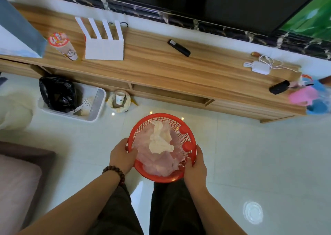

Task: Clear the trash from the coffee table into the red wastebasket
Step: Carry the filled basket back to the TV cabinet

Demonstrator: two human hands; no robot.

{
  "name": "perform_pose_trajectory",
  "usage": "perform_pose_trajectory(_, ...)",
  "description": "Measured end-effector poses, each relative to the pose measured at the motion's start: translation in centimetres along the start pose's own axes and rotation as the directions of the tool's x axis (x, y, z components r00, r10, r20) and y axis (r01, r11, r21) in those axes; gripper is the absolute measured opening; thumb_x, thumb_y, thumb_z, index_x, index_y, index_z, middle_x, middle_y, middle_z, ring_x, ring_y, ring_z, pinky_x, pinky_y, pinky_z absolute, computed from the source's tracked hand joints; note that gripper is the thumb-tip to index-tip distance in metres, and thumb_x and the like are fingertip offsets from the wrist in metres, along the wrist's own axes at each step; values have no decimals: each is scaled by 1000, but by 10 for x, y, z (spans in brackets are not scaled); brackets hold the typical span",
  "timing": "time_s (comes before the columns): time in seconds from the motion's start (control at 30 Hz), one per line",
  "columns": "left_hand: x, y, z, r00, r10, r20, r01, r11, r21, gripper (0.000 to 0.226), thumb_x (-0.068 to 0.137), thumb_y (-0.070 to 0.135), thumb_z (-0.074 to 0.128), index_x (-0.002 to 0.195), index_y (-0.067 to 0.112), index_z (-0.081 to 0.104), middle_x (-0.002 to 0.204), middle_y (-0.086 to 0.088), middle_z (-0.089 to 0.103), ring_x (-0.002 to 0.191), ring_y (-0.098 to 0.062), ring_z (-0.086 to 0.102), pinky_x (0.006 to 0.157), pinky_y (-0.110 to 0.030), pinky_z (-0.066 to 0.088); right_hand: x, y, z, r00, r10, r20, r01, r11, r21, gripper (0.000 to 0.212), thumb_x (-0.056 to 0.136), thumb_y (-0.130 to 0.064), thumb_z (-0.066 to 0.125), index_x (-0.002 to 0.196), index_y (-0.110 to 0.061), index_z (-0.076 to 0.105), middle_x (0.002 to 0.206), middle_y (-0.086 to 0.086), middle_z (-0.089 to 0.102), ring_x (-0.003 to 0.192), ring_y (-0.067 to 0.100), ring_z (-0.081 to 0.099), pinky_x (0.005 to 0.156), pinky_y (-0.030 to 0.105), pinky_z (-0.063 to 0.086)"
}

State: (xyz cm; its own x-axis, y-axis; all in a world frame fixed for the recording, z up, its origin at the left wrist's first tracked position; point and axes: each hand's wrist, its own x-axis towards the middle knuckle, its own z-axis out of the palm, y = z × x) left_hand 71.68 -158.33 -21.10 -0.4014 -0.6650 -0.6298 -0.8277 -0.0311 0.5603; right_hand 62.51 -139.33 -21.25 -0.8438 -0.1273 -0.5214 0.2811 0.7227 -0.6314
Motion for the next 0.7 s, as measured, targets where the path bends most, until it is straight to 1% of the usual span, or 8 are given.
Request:
perform_pose_trajectory(0.13, -17, 40, 64, 998, -57, 11, 58, 998, -38, 46, 87, 44, 57, 124, 17, 53, 119, -9, 64, 96, -28, 62, 81, -45, 53, 51, 24, -65, 997, -19, 71, 23, 998, -60, 47, 97, -36, 41, 142, -28, 28, 134, -1, 53, 114, 21, 57, 94, 36, 48)
perform_pose_trajectory(0.27, -35, 73, 118, 997, -72, 39, 74, 996, -56, 46, 86, 41, 59, 125, 19, 52, 121, -7, 63, 87, -19, 57, 65, -30, 53, 90, 43, -117, 998, -5, 58, 9, 998, -69, 47, 97, -36, 42, 141, -28, 30, 134, -1, 54, 110, 19, 58, 92, 37, 49)
perform_pose_trajectory(0.3, -37, 79, 127, 996, -79, 43, 81, 995, -50, 46, 86, 41, 59, 126, 19, 51, 122, -7, 62, 89, -20, 58, 65, -30, 53, 96, 46, -125, 999, -4, 53, 7, 998, -65, 46, 97, -35, 42, 141, -28, 30, 133, 0, 54, 108, 18, 58, 92, 37, 49)
perform_pose_trajectory(0.33, -38, 85, 134, 995, -88, 43, 90, 995, -52, 46, 87, 40, 59, 126, 18, 51, 123, -8, 62, 93, -23, 60, 71, -34, 56, 101, 51, -130, 999, -8, 52, 11, 998, -63, 46, 97, -34, 42, 141, -27, 31, 133, 0, 54, 106, 17, 58, 91, 37, 50)
perform_pose_trajectory(0.4, -35, 94, 146, 994, -103, 44, 105, 993, -49, 46, 87, 40, 60, 126, 17, 52, 122, -9, 62, 101, -30, 61, 83, -48, 55, 110, 62, -134, 999, -16, 51, 18, 998, -55, 46, 97, -32, 42, 141, -26, 31, 133, 1, 55, 107, 19, 58, 91, 37, 50)
perform_pose_trajectory(0.43, -32, 96, 152, 994, -99, 48, 101, 994, -35, 46, 86, 40, 60, 125, 16, 52, 121, -10, 63, 101, -31, 61, 84, -51, 54, 114, 68, -134, 999, -14, 48, 16, 999, -44, 46, 97, -32, 42, 141, -26, 31, 133, 0, 55, 108, 20, 59, 91, 36, 50)
perform_pose_trajectory(0.57, -7, 91, 177, 994, -88, 59, 87, 996, 22, 44, 87, 37, 60, 124, 14, 53, 122, -10, 62, 102, -32, 61, 83, -52, 54, 134, 95, -121, 999, 18, 42, -18, 1000, 9, 46, 97, -32, 42, 141, -24, 32, 132, 0, 55, 106, 15, 57, 89, 34, 50)
perform_pose_trajectory(0.7, 41, 72, 215, 994, -96, 53, 94, 994, 48, 40, 89, 35, 58, 123, 15, 53, 119, -9, 62, 98, -30, 62, 82, -49, 55, 172, 128, -94, 997, 76, 11, -76, 997, 29, 45, 97, -30, 42, 141, -26, 32, 130, 1, 57, 108, 21, 60, 89, 37, 51)
